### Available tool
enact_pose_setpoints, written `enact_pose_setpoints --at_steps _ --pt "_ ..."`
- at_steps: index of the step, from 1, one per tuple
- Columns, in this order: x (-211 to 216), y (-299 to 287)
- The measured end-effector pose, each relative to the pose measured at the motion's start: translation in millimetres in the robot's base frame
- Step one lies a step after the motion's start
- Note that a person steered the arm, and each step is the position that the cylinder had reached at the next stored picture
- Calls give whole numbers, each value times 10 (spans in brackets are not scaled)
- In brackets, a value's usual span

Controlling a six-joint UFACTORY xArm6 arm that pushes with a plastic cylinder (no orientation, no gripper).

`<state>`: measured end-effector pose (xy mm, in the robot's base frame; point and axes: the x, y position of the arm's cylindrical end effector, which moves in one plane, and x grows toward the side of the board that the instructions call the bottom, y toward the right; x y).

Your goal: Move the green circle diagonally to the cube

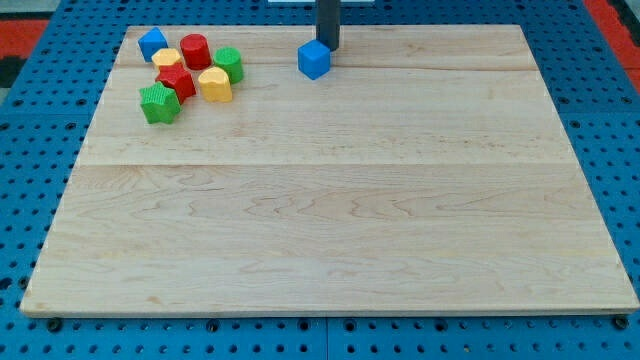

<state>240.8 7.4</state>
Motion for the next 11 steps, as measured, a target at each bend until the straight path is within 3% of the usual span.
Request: enact_pose_setpoints --at_steps 1,2,3,5,6,7,8,9,11 --pt "-160 -59" --pt "-476 -700" --pt "-483 -1087" --pt "-470 -2738" --pt "-280 -3114" --pt "-60 -2742" --pt "-88 -1997" --pt "-87 -1660" --pt "265 -1709"
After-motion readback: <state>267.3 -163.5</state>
